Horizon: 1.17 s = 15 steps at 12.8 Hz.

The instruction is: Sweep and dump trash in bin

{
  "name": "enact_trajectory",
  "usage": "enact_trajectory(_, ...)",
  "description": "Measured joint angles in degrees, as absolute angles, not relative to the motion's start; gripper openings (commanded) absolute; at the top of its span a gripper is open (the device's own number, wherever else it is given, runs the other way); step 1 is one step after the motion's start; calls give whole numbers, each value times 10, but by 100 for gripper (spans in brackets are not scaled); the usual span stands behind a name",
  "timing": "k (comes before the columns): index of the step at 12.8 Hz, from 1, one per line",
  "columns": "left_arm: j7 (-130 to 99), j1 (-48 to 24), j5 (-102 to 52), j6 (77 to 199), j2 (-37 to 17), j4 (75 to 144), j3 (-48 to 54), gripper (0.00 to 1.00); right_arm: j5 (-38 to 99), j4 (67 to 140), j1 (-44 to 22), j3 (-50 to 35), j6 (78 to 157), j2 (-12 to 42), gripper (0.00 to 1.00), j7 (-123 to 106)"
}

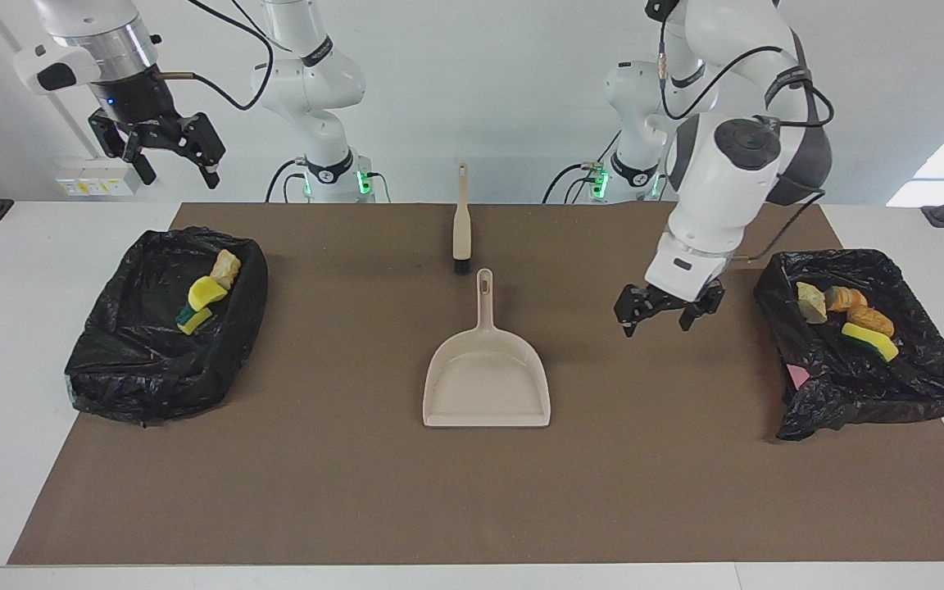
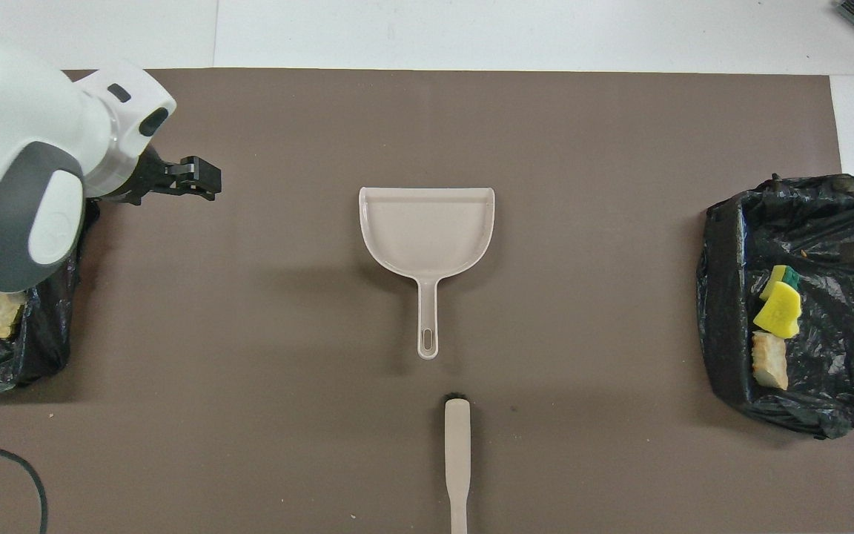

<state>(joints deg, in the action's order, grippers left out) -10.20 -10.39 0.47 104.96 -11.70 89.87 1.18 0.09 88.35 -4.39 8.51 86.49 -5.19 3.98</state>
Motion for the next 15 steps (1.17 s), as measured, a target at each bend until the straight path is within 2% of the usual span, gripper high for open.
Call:
enact_trajectory(7,38,-32,-27,945,-34,899,7,100,1,886,-44,85,864,-52,100,-4)
enact_trajectory(10,57,-25,-27,901,-17,895,7,100,1,887,-43,85,864,-52,100,7)
enact_trajectory(15,81,-25,-26,896,-8,905,7,100,1,887,-43,85,859,-52,100,7)
